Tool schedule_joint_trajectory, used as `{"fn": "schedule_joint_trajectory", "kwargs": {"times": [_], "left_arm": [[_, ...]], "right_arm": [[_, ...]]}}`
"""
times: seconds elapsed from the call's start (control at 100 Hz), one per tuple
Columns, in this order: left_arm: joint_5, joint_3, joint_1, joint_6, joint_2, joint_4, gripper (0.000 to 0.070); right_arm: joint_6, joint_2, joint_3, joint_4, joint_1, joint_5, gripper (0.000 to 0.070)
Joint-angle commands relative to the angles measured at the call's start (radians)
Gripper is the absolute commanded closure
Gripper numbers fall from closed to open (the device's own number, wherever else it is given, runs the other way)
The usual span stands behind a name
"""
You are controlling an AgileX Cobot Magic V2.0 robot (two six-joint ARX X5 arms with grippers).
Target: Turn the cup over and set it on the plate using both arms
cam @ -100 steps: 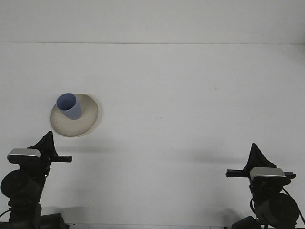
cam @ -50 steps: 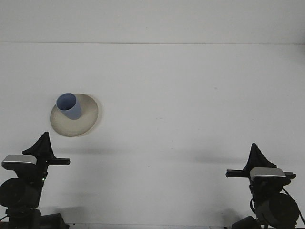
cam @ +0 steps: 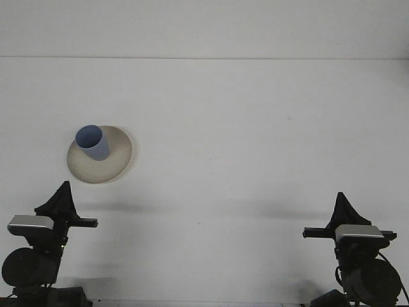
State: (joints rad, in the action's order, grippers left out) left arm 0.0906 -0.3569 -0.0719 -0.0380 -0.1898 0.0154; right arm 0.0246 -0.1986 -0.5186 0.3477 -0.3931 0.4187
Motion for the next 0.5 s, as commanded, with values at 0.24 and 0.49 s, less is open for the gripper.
{"fn": "schedule_joint_trajectory", "kwargs": {"times": [0.24, 0.49], "left_arm": [[-0.01, 0.26, 0.059, 0.064, 0.158, 0.095, 0.0688], [-0.021, 0.343, 0.06, 0.11, 0.187, 0.12, 0.0688]], "right_arm": [[0.012, 0.002, -0.005, -0.008, -0.004, 0.0, 0.07], [0.012, 0.002, -0.005, -0.009, -0.005, 0.0, 0.07]]}}
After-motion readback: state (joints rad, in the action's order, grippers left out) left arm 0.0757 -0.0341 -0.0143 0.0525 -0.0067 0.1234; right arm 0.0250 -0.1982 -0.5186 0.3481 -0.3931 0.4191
